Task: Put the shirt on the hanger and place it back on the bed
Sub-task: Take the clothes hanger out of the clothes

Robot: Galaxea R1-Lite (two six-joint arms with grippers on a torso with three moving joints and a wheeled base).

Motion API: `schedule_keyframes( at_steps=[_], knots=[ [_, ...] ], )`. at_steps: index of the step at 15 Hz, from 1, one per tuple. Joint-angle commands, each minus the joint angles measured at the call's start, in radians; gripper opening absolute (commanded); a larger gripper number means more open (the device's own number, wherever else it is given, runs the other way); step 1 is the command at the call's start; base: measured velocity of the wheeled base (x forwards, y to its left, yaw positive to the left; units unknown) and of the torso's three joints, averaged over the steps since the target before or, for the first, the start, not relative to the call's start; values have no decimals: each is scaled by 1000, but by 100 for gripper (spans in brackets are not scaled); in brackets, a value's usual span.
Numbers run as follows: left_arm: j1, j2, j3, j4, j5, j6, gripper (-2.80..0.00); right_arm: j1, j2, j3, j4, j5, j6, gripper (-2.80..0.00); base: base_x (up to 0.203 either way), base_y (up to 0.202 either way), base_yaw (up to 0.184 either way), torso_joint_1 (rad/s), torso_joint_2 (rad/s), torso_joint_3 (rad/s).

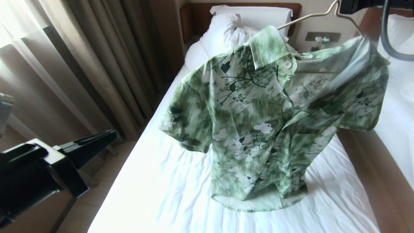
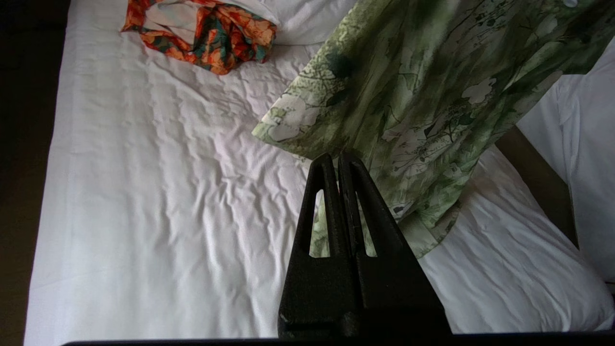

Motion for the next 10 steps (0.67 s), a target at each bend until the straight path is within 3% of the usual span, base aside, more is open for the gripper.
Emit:
schedule_keyframes(
  at_steps=[1,5,7,10],
  knots=[
    [-19,69,-29,-2,-4,-1,-280,3,26,12,-11,-9,0,-280,0,0,0,0,0,0],
    [-157,180,-143,-9,-36,-3,-280,49,105,21,-84,-114,17,-280,0,0,0,0,0,0],
    [-191,274,-193,-25,-47,-3,-280,68,139,20,-86,-129,34,-280,0,0,0,0,0,0],
    [-202,455,-248,-154,-70,1,-280,108,178,16,-87,-169,69,-280,0,0,0,0,0,0]
  ],
)
